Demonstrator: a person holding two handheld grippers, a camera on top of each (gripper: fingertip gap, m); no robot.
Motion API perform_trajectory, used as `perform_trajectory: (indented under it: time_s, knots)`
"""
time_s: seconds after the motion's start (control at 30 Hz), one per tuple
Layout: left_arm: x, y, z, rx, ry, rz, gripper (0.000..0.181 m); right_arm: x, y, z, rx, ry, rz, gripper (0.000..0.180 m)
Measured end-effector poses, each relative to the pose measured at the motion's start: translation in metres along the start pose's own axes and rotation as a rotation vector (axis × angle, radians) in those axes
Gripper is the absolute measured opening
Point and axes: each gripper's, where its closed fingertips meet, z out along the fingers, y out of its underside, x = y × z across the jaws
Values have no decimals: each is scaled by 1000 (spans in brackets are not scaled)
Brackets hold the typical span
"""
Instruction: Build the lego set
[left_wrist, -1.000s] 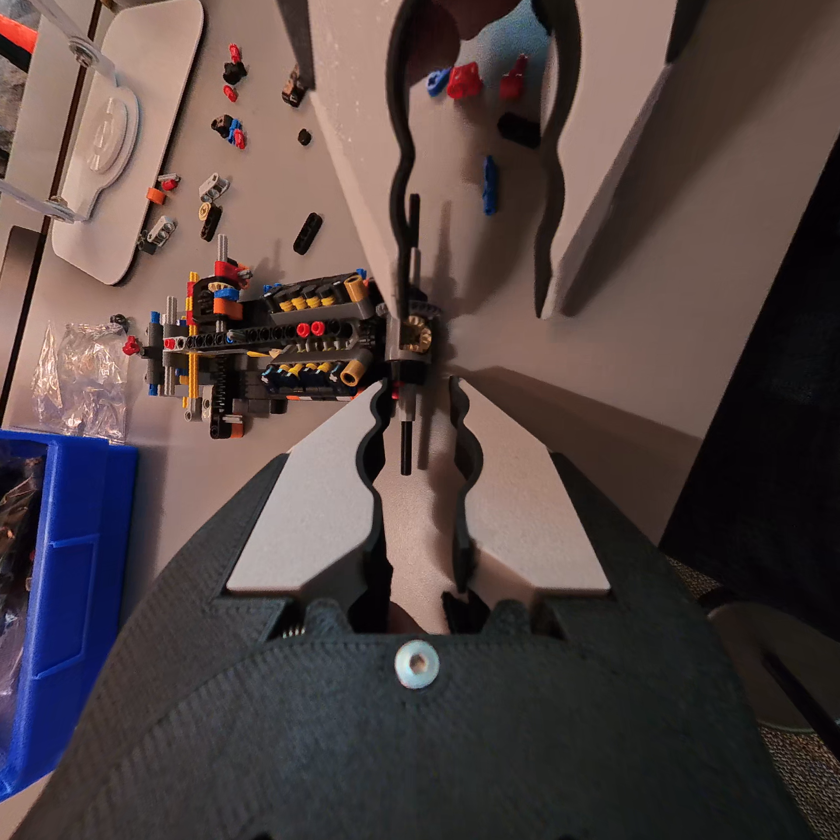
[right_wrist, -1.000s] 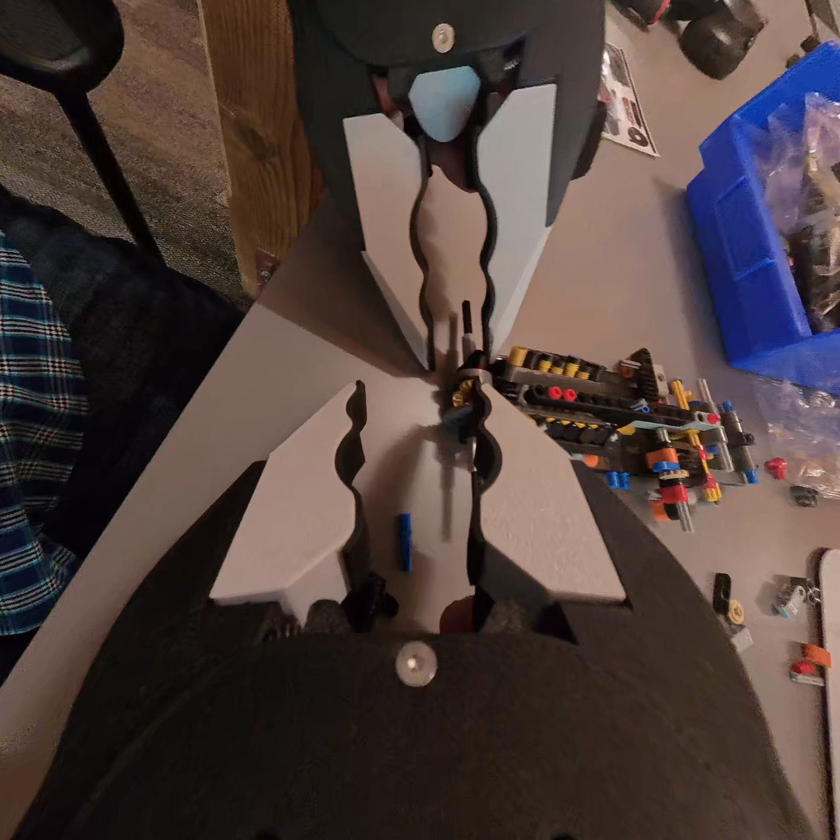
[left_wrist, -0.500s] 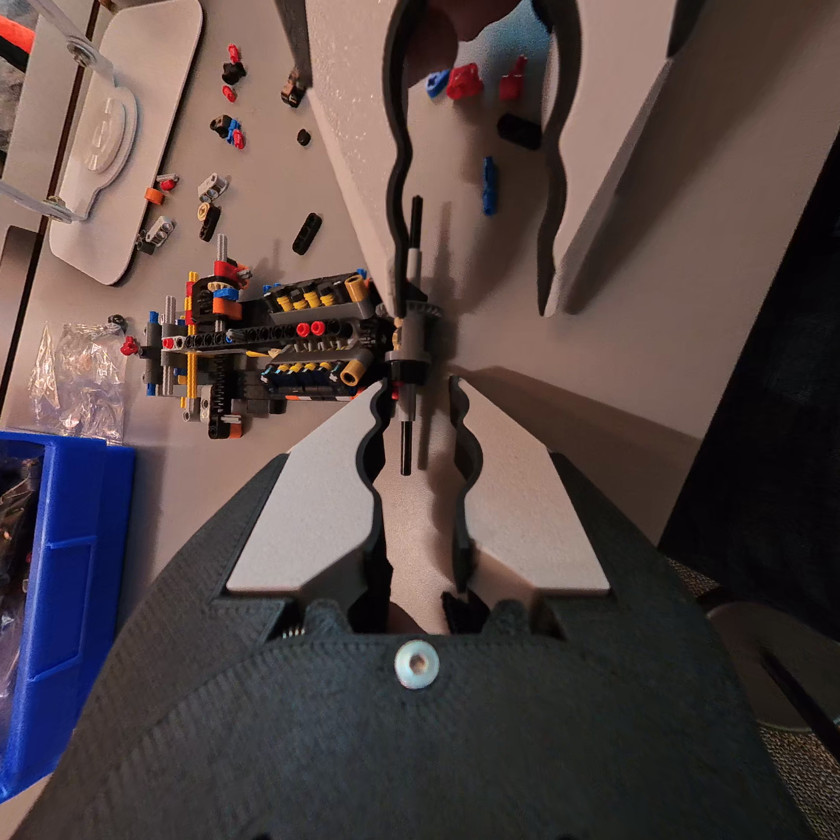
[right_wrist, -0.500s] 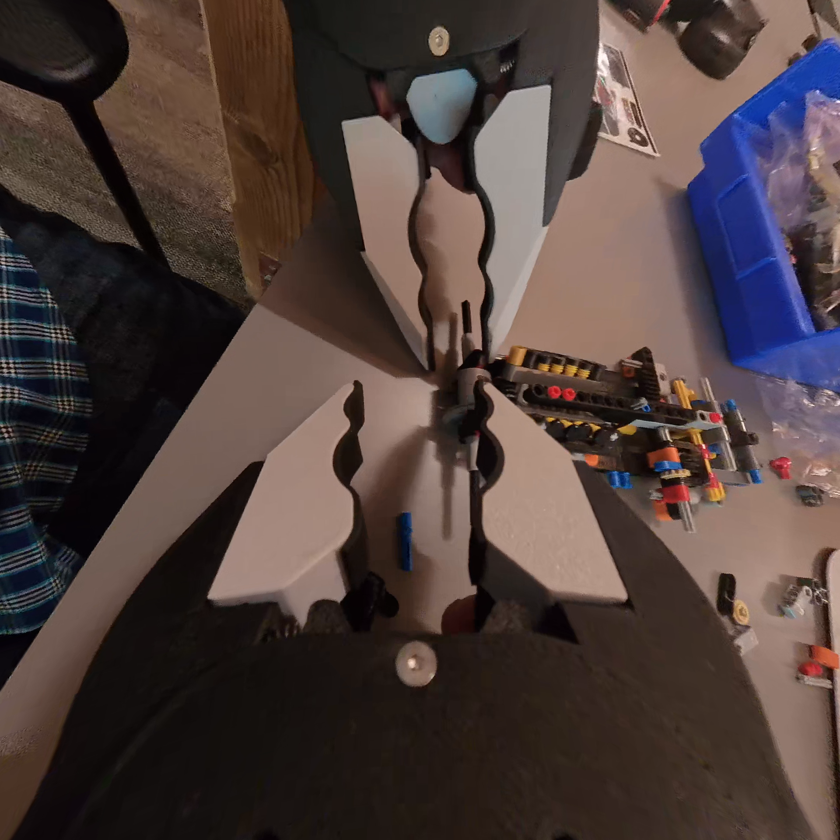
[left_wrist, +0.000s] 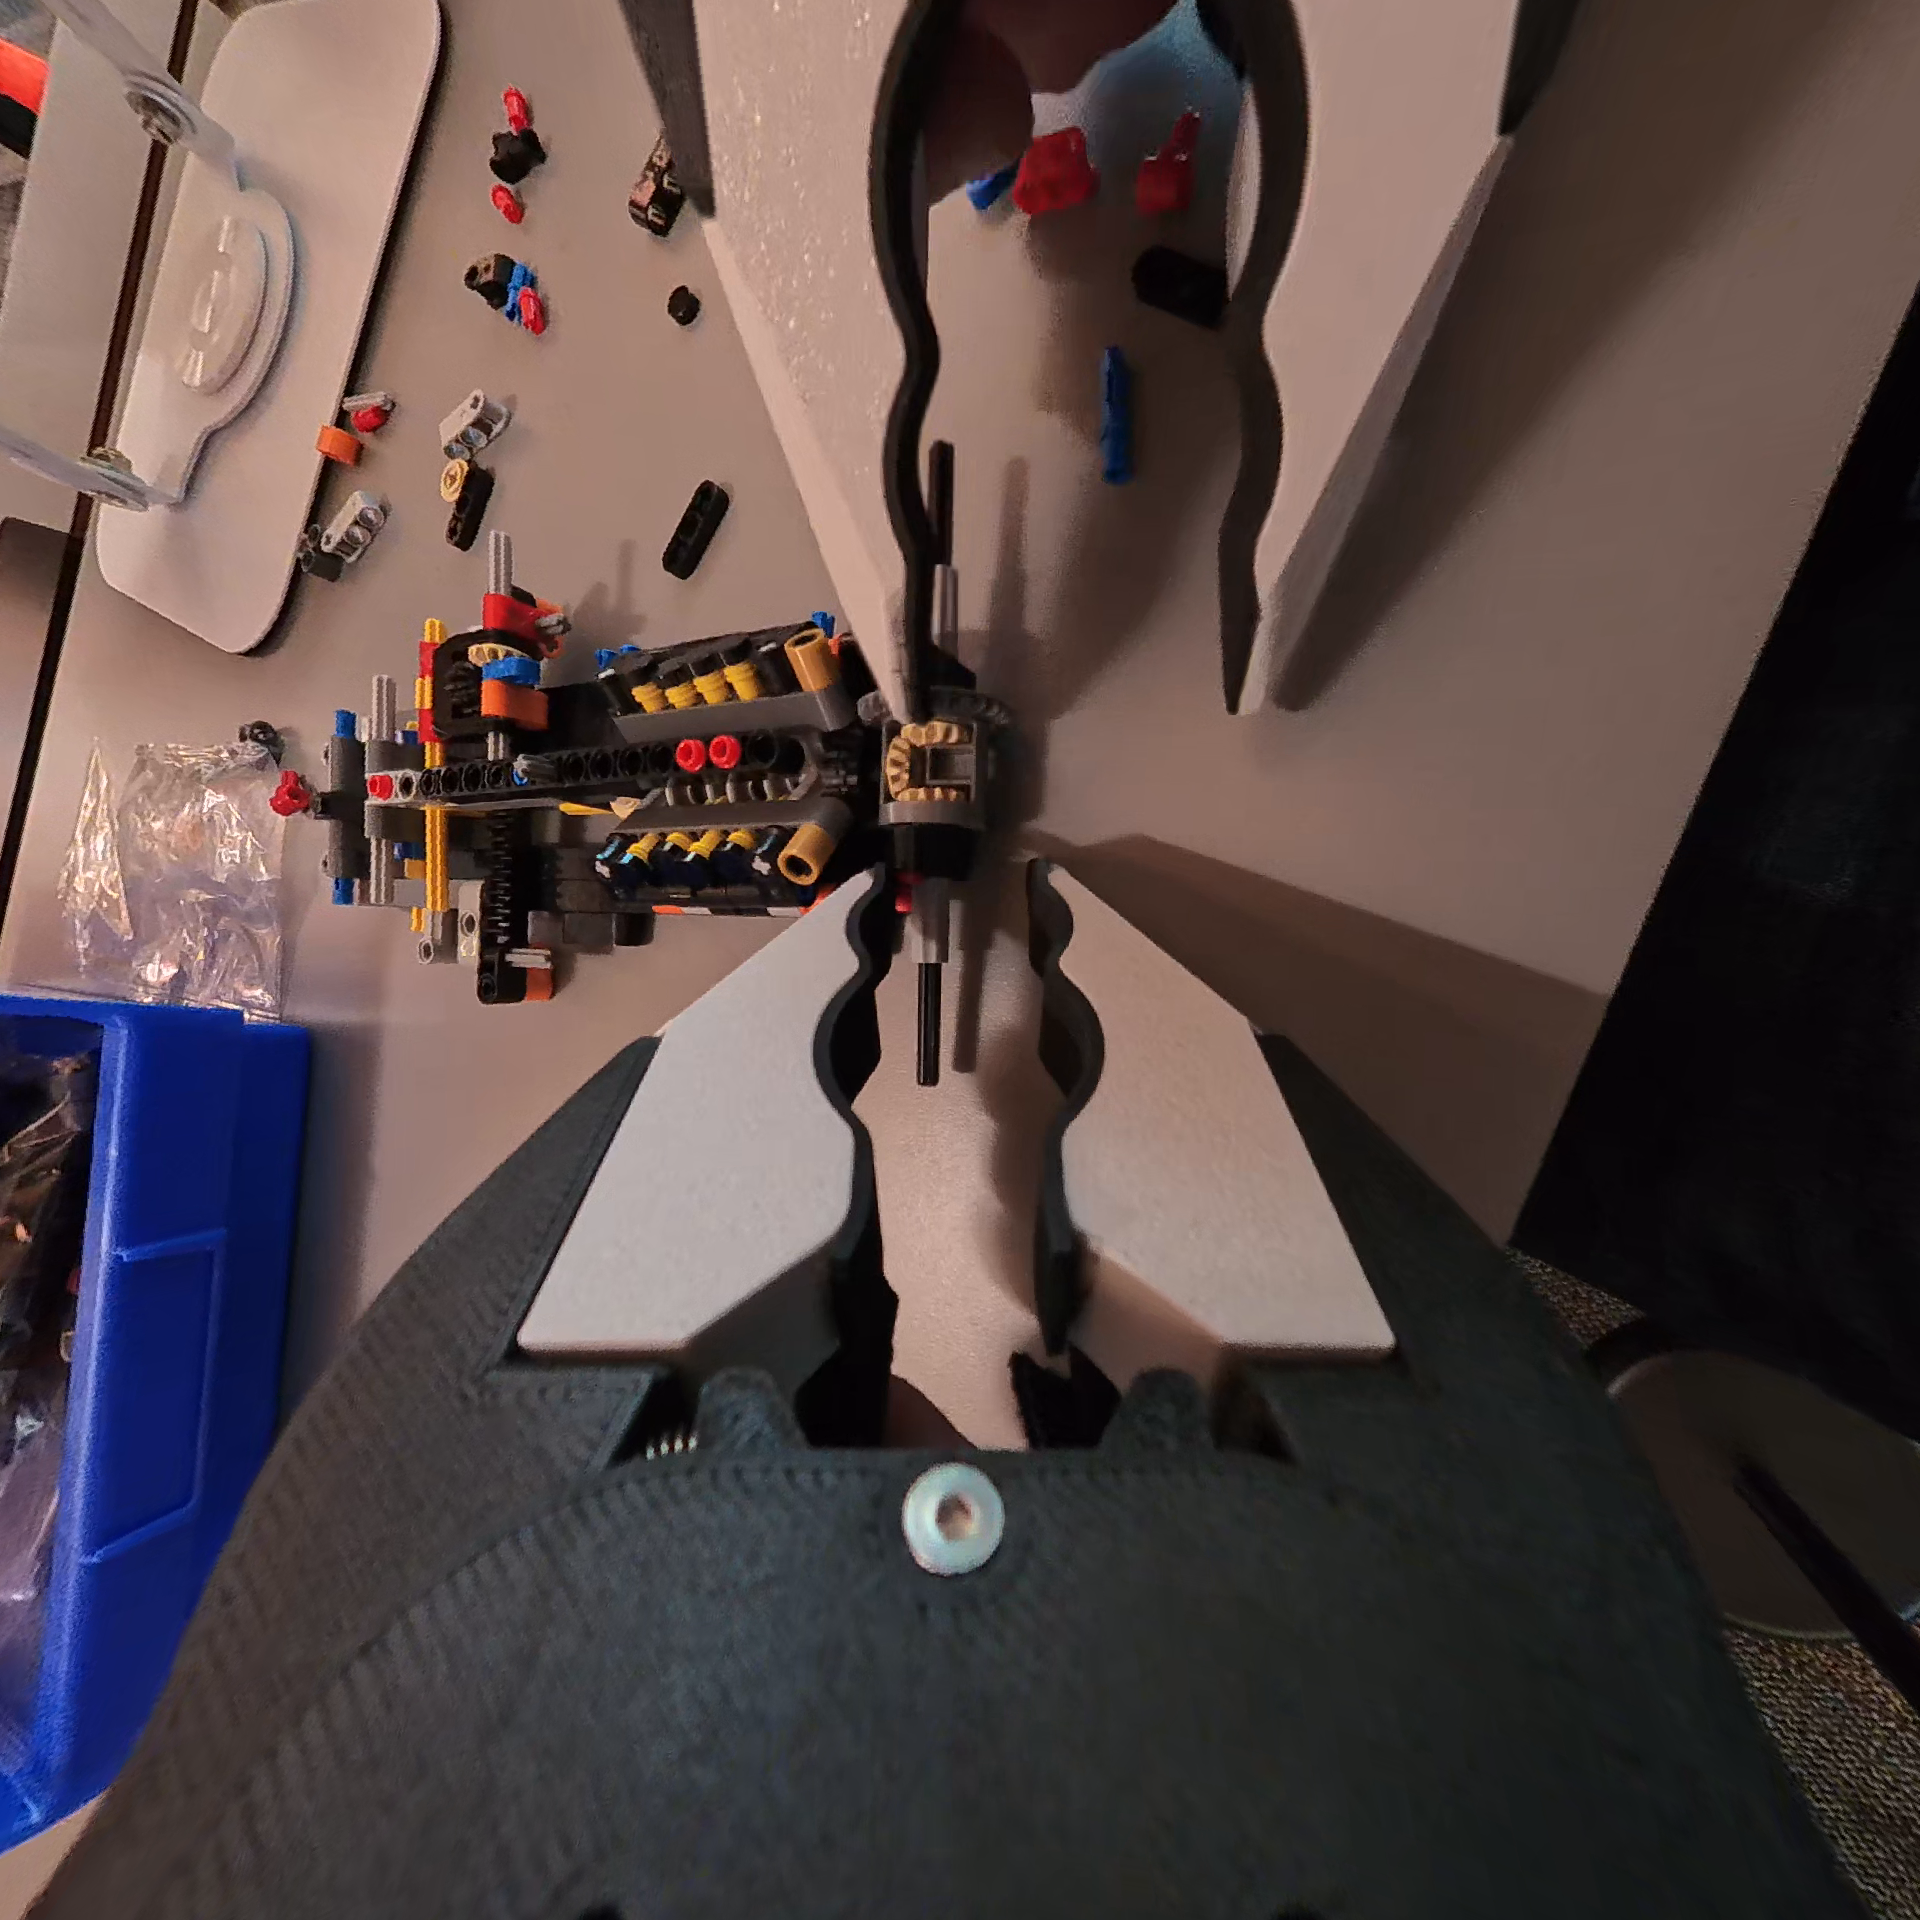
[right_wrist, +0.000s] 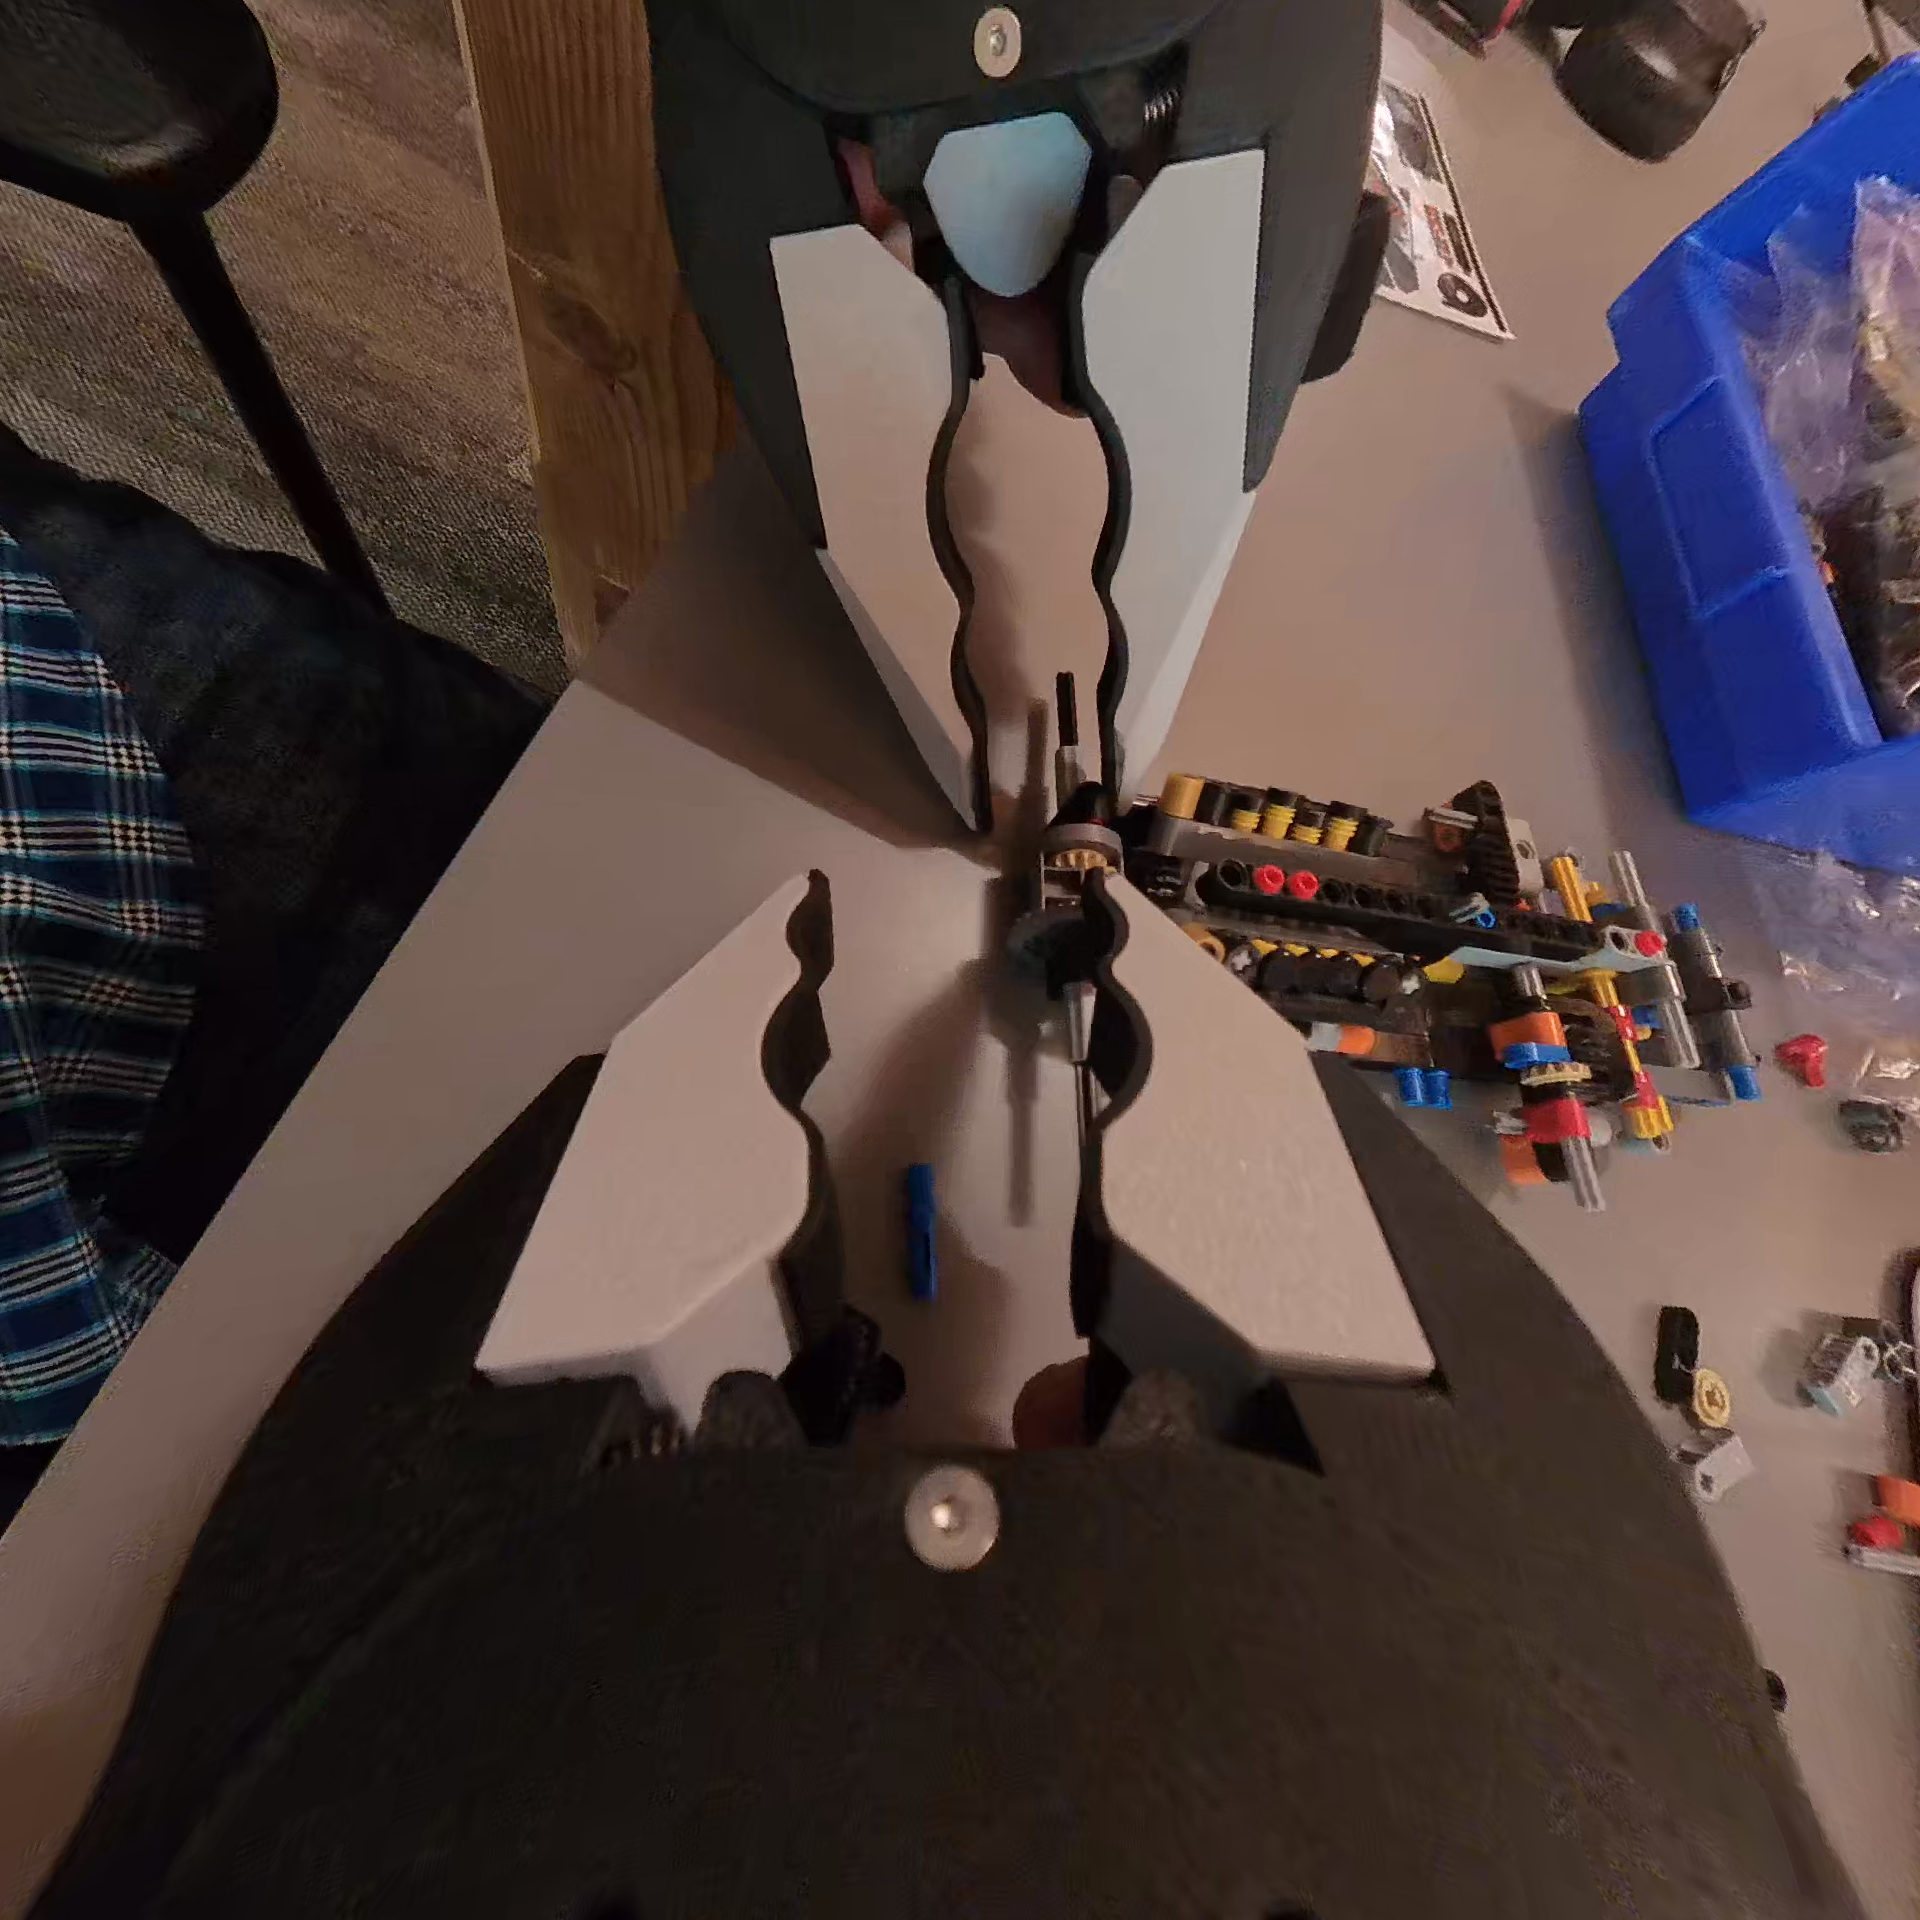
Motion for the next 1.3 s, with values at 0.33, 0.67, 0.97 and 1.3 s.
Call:
perform_trajectory:
  time_s: [0.33,0.67,0.97,1.3]
  knots:
    - [0,0,1,-1,6,1,24,1,-2,-3,7,12,2,46]
    - [0,-1,2,0,8,1,24,-11,-1,0,1,-30,-12,41]
    - [0,-2,2,2,11,0,24,-7,4,1,-12,-26,-11,39]
    - [0,-2,2,3,8,-1,24,-1,2,0,5,-12,1,49]
